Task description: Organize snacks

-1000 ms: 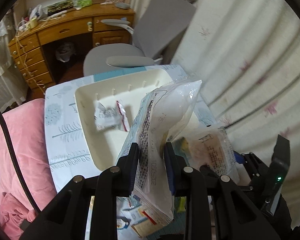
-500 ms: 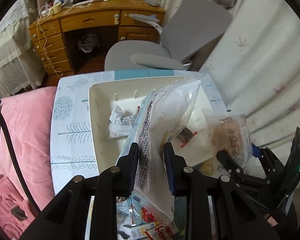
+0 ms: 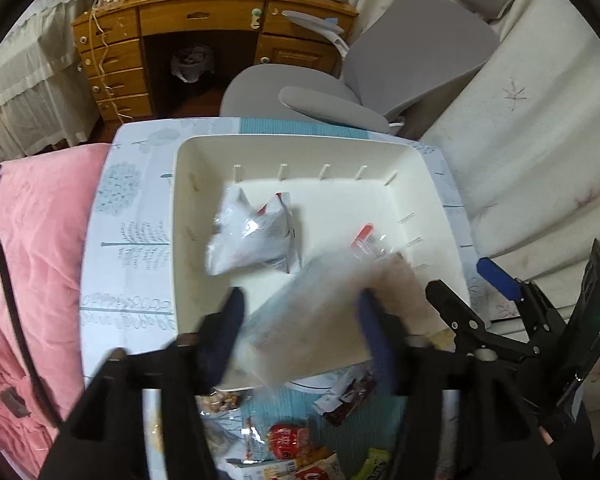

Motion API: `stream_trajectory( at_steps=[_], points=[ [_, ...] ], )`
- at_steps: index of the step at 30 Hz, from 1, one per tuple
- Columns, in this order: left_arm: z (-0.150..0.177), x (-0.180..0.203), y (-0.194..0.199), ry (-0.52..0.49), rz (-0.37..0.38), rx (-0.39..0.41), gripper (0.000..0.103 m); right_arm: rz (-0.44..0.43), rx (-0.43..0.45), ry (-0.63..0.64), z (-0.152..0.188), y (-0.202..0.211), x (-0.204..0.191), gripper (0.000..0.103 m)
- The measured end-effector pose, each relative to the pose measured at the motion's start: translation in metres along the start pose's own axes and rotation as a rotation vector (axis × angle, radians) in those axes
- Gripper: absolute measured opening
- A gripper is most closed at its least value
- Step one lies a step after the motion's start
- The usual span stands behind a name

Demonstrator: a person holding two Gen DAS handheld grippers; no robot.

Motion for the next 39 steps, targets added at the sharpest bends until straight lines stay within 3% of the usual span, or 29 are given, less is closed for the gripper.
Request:
stream_trajectory(
  at_steps=[7, 18, 27, 39],
  points=[
    [0.007, -0.005, 0.009, 0.008, -0.012, -0.014, 0.067, -0.02, -0.025, -0.025, 0.004, 0.001, -0.001, 0.087],
    [0.036, -0.007, 0.045, -0.04, 0.038, 0.014, 0.071, 0.012, -0.001, -0.089, 0.022, 0.039, -0.006, 0.087],
    [0.076, -0.014, 0.075, -0.1, 0.08, 0.023, 0.072, 0.061, 0.007, -0.167, 0.06, 0.077, -0.017, 0.087],
    [0.137, -0.022, 0.088, -0.183, 0.096, -0.022, 0.076, 0.102, -0.035, -0.367, 0.125, 0.109, -0.02, 0.087]
  ],
)
Point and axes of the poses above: each gripper's, at about its wrist camera, not at the fingertips, and y roughly against the way its jaws point, x to its right, z to its underside, the point moved 4 cm from there along -y, roughly the way its jaws point, and after that the axes turned 8 degrees about -y, right-handed, at the moved point
